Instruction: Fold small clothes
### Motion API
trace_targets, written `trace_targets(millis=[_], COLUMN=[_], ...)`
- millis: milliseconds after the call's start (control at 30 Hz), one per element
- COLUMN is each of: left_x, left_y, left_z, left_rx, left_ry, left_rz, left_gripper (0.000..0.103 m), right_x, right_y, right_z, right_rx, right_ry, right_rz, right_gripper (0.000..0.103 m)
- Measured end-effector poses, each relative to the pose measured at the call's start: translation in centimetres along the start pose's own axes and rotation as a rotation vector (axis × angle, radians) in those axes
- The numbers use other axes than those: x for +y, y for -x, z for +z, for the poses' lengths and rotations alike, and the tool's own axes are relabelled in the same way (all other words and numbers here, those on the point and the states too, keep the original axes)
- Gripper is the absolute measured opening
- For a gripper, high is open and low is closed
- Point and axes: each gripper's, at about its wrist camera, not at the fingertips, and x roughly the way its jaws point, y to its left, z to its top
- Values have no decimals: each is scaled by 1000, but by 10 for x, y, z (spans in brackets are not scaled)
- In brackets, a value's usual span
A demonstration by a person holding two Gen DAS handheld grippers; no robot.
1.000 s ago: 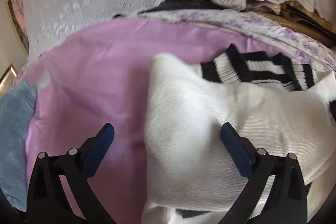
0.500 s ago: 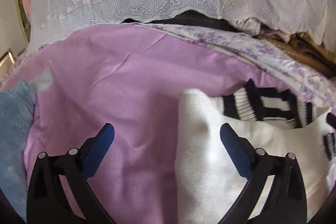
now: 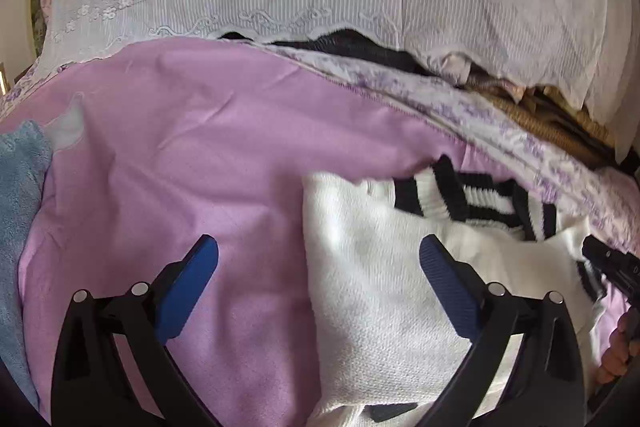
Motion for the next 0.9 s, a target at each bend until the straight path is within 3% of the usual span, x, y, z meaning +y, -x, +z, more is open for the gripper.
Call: trace_targets(millis=[67, 267, 333, 400, 433, 467, 667, 900], left_x=[-10, 19, 18, 4, -4, -5, 27, 26], left_y=[-32, 4, 18, 15, 10, 14, 53, 86], left_z=[-13, -17, -22, -33, -40, -45, -62, -104], left_rx=[157, 75, 64, 133, 166, 128, 119, 159], left_ry=[-80, 65, 62, -17, -70, -76, 77, 39], left_rz=[70, 36, -10, 1, 18, 27, -83, -126], left_gripper=[99, 98, 98, 98, 99, 99, 98, 98], right_x=[6, 18, 26, 31, 30, 29, 18, -1], right_y=[-10, 31, 42, 39, 32, 29, 80, 131], right_z=[-6, -18, -29, -40, -46, -50, -61, -105], right_rx=[31, -88, -78, -15, 34, 47, -37, -11], right_ry=[63, 99, 127, 148, 154, 161, 42, 0], right_rz=[-57, -81, -55, -72, -86, -86, 5, -45], right_gripper=[38, 38, 43, 57, 58, 58, 57, 57])
